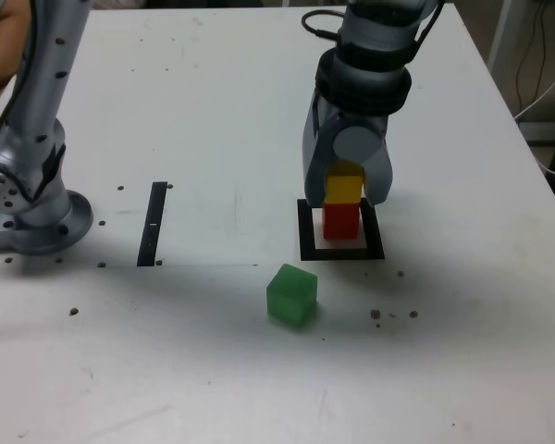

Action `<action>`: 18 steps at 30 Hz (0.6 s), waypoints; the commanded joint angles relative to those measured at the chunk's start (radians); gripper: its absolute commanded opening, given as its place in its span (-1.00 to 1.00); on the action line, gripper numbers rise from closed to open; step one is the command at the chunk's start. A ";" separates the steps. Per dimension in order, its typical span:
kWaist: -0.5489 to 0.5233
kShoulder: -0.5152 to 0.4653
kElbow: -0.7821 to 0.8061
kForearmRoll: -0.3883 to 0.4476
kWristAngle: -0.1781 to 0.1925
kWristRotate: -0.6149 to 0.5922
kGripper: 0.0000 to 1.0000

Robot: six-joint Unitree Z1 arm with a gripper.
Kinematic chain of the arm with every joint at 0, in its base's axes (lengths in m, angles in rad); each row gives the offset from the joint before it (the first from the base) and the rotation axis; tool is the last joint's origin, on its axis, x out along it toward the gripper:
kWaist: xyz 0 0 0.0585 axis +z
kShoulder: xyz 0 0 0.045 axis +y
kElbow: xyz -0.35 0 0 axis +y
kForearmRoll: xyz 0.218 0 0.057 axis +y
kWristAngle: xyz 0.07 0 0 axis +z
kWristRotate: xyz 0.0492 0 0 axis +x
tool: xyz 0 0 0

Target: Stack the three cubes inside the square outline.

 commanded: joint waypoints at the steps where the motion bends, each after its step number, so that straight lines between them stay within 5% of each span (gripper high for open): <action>1: 0.004 0.013 0.005 -0.004 0.000 0.003 -0.27; 18: 0.011 0.026 0.011 -0.025 -0.019 0.005 -0.12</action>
